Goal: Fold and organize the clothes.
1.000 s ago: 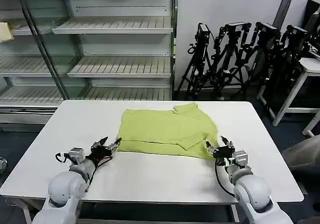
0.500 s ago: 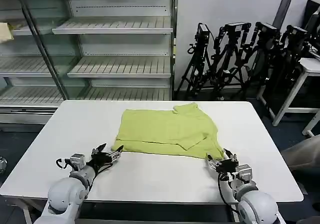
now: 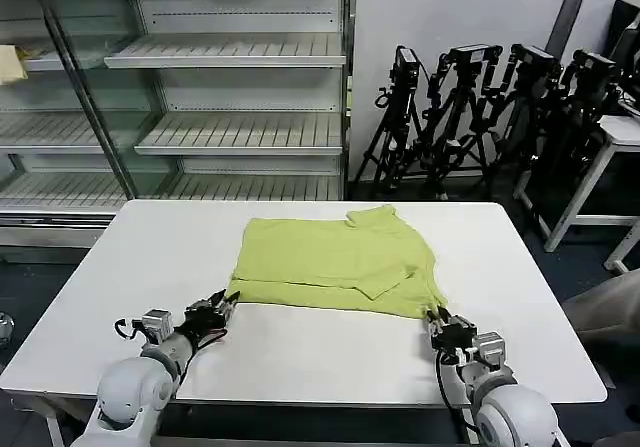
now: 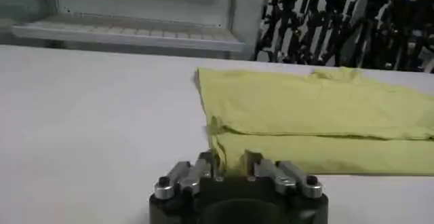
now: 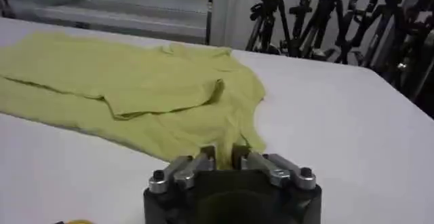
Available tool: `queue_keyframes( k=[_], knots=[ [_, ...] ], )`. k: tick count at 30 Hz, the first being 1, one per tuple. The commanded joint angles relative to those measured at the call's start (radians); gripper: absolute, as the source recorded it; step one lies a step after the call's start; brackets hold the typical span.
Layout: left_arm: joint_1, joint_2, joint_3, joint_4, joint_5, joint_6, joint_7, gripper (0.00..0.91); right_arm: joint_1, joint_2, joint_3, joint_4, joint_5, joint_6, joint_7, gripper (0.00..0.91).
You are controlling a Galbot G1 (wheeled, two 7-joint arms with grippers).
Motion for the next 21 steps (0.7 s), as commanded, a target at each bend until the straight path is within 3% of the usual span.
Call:
queue_keyframes(
  k=[1,10,21],
  knots=[
    [0.007,0.001,0.000,-0.006,0.002,0.001,0.003,0.020,-0.089,-0.009,0.022,0.073,0.001,0.006,-0.005,0.000],
    [0.174,-0.007,-0.042,-0.155,-0.003,-0.001,0.021,0.020,-0.274,-0.022,0.101,0.210,-0.013,0.030,-0.020,0.000],
    [0.359,-0.002,-0.120,-0.285,0.011,-0.001,0.020,0.020,-0.395,-0.021,0.153,0.244,-0.040,0.074,-0.045,0.000]
  ],
)
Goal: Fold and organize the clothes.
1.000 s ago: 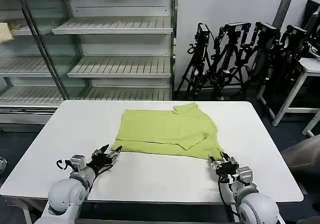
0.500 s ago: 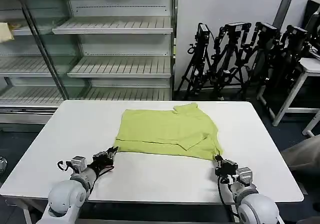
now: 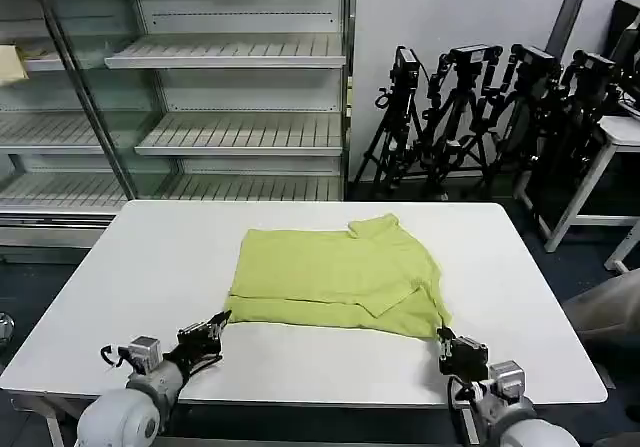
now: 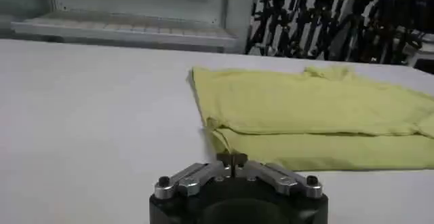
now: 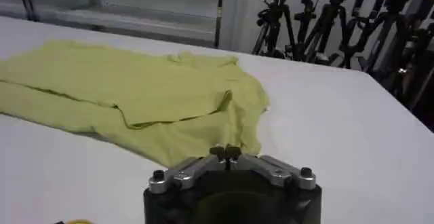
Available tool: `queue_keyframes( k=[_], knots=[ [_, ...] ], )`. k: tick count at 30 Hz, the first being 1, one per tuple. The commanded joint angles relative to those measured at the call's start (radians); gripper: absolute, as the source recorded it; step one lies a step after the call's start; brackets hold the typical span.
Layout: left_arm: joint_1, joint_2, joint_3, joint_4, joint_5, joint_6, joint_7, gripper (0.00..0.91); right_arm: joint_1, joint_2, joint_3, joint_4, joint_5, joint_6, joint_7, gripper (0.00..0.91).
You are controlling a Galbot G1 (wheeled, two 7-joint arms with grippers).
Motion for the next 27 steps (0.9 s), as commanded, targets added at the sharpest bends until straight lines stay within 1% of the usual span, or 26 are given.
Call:
queue_keyframes(
  k=[1,7,12,21,22,23,24,27],
  knots=[
    [0.138,-0.002,-0.054,-0.095,0.004,0.000,0.002,0.020,-0.139,0.004,0.044,0.064,-0.013,0.026,-0.009,0.000],
    [0.185,-0.007,-0.091,-0.133,0.003,0.000,0.007,0.020,-0.195,0.019,0.053,0.108,-0.022,0.031,-0.015,0.000],
    [0.218,-0.023,-0.091,-0.164,0.035,0.000,0.011,0.020,-0.242,0.024,0.063,0.126,-0.039,0.045,-0.023,0.000],
    [0.259,-0.026,-0.098,-0.201,0.057,0.000,0.021,0.020,-0.245,0.018,0.072,0.119,-0.056,0.049,-0.026,0.000],
    [0.259,-0.027,-0.098,-0.204,0.057,0.000,0.021,0.020,-0.246,0.015,0.076,0.121,-0.060,0.050,-0.028,0.292],
    [0.256,-0.026,-0.100,-0.209,0.057,0.000,0.021,0.161,-0.247,0.012,0.079,0.125,-0.058,0.050,-0.029,0.907],
    [0.253,-0.026,-0.102,-0.211,0.058,0.000,0.021,0.907,-0.247,0.010,0.082,0.128,-0.056,0.049,-0.030,0.907],
    [0.246,-0.020,-0.104,-0.213,0.090,0.000,0.015,0.907,-0.240,0.003,0.096,0.143,-0.042,0.049,-0.033,0.907]
  ],
)
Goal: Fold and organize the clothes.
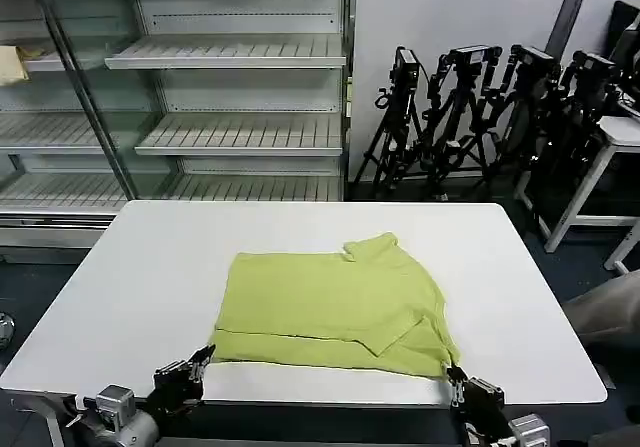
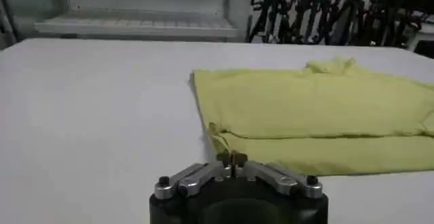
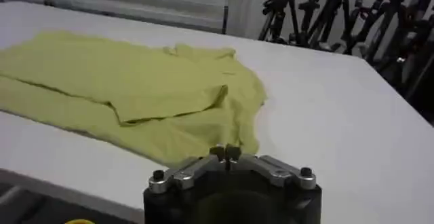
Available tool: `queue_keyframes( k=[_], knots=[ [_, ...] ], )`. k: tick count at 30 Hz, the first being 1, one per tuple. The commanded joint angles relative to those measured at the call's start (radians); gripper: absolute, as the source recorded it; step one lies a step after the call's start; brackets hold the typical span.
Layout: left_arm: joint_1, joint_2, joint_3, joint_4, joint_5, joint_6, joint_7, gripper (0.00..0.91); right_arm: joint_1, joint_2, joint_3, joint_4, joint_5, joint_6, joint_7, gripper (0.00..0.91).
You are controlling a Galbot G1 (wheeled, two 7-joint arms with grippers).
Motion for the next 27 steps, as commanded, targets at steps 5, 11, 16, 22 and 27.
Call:
queue_keyframes(
  k=[5,11,16,22,27],
  knots=[
    [-0.008,0.002,-0.025,-0.018,0.035,0.000,-0.003,0.907,0.099,-0.040,0.043,0.032,0.057,-0.024,0.011,0.907],
    [-0.097,0.016,-0.012,-0.012,0.031,0.000,-0.013,0.907,0.412,-0.046,-0.076,-0.097,0.087,-0.088,0.089,0.907],
    [-0.248,0.020,0.070,0.080,-0.044,0.000,-0.015,0.907,0.658,-0.009,-0.216,-0.246,0.109,-0.122,0.145,0.907],
    [-0.463,0.043,0.155,0.242,-0.064,0.000,-0.027,0.907,0.892,0.026,-0.333,-0.427,0.148,-0.128,0.179,0.907],
    [-0.587,0.057,0.203,0.358,-0.062,0.001,-0.036,0.907,1.008,0.080,-0.378,-0.586,0.168,-0.129,0.190,0.907]
  ],
)
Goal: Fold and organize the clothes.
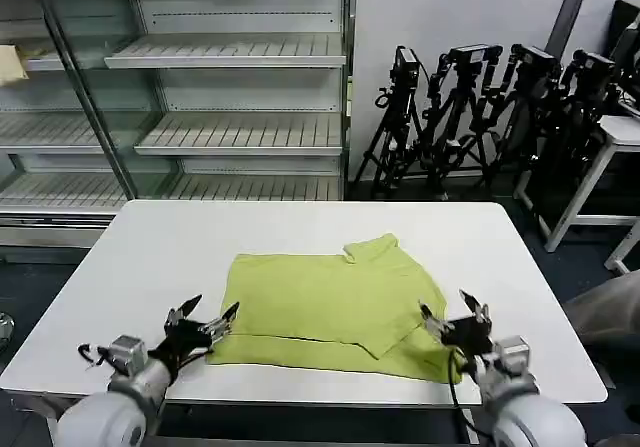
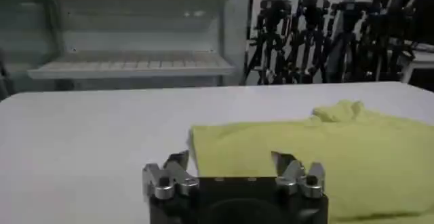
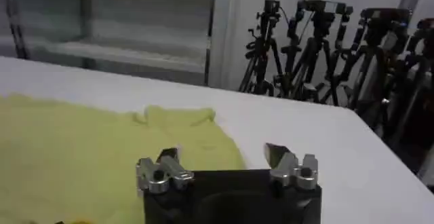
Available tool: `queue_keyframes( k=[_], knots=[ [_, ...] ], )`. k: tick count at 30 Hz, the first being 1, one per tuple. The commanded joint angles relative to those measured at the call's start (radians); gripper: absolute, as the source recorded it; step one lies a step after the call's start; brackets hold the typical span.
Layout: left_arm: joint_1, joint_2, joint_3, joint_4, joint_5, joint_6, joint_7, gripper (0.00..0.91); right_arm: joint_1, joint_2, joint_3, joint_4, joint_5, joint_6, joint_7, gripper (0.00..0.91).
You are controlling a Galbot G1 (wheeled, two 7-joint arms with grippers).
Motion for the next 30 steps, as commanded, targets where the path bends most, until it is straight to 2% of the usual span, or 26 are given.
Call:
queue_keyframes(
  k=[1,13,30],
  knots=[
    [-0.260,0.014,0.093,0.203,-0.023,0.001,-0.007,0.907,0.377,0.065,-0.154,-0.311,0.041,-0.024,0.049,0.907],
    [-0.399,-0.007,0.162,0.419,-0.035,0.001,-0.010,0.907,0.516,0.182,-0.201,-0.609,0.024,-0.023,0.085,0.907],
    [-0.531,-0.012,0.205,0.615,-0.026,0.004,-0.028,0.907,0.587,0.242,-0.202,-0.735,-0.001,-0.022,0.070,0.907]
  ],
)
